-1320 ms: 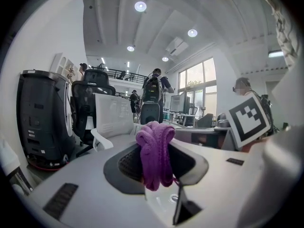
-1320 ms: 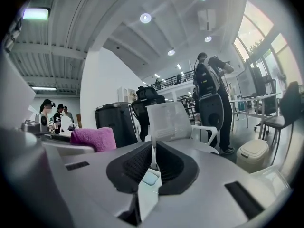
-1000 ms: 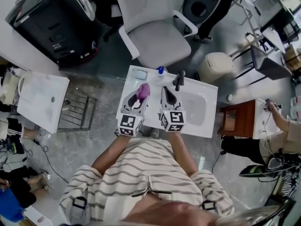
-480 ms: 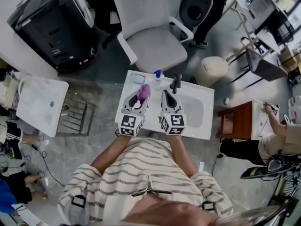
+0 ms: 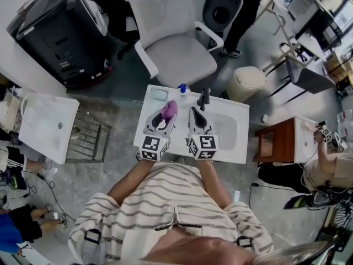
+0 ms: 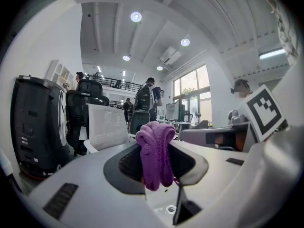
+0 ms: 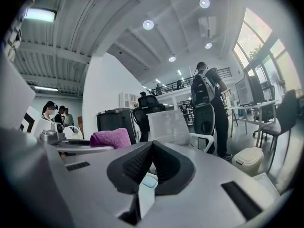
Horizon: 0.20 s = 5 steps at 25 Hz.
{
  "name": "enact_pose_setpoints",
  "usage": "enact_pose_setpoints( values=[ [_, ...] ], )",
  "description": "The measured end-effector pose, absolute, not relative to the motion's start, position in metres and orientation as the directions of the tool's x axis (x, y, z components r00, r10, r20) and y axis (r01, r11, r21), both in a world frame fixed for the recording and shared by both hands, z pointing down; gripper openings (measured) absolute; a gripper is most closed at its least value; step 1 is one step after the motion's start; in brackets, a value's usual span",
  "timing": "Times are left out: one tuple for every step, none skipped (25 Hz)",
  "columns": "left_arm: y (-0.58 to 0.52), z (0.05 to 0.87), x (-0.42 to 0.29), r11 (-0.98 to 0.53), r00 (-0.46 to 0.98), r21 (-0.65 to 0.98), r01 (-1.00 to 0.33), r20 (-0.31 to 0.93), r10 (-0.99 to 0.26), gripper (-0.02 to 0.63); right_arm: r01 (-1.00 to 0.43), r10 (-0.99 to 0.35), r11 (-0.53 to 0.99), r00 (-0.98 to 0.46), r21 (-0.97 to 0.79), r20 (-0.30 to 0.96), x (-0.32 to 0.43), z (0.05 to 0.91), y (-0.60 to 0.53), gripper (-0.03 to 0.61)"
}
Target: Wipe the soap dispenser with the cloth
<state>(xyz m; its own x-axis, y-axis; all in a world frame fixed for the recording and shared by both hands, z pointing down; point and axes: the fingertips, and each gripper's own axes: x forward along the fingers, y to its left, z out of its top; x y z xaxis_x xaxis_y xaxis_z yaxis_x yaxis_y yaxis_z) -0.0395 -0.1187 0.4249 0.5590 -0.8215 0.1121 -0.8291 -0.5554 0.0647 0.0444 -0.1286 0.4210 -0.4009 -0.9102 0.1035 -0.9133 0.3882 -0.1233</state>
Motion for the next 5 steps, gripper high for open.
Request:
enact_pose_setpoints(
  values=[
    [-0.1190, 0.4254, -0.0391, -0.554, 0.558, 0.066, -0.830, 0.112, -0.822, 0.130, -0.913, -0.909, 0.390, -0.403, -0.123, 0.104, 0.0447, 0.4213, -0.1289, 0.008],
    [-0.1193, 0.4259, -0.0387, -0.552, 0.557, 0.068, -0.831, 0.113, -0.823, 0.130, -0.911, -0.908, 0.393, -0.406, -0.123, 0.105, 0.0448, 0.4215, -0.1292, 0.008],
    [-0.1194, 0.4266, -0.0383, -0.550, 0.555, 0.070, -0.832, 0.113, -0.824, 0.129, -0.910, -0.906, 0.396, -0.409, -0.122, 0.106, 0.0448, 0.4218, -0.1295, 0.008],
    [-0.1196, 0.4273, -0.0380, -0.548, 0.553, 0.072, -0.833, 0.115, -0.826, 0.130, -0.909, -0.905, 0.399, -0.412, -0.121, 0.107, 0.0449, 0.4221, -0.1297, 0.008],
    [-0.1198, 0.4279, -0.0377, -0.546, 0.551, 0.075, -0.835, 0.116, -0.827, 0.130, -0.908, -0.903, 0.402, -0.415, -0.120, 0.108, 0.0449, 0.4224, -0.1300, 0.008]
  ],
)
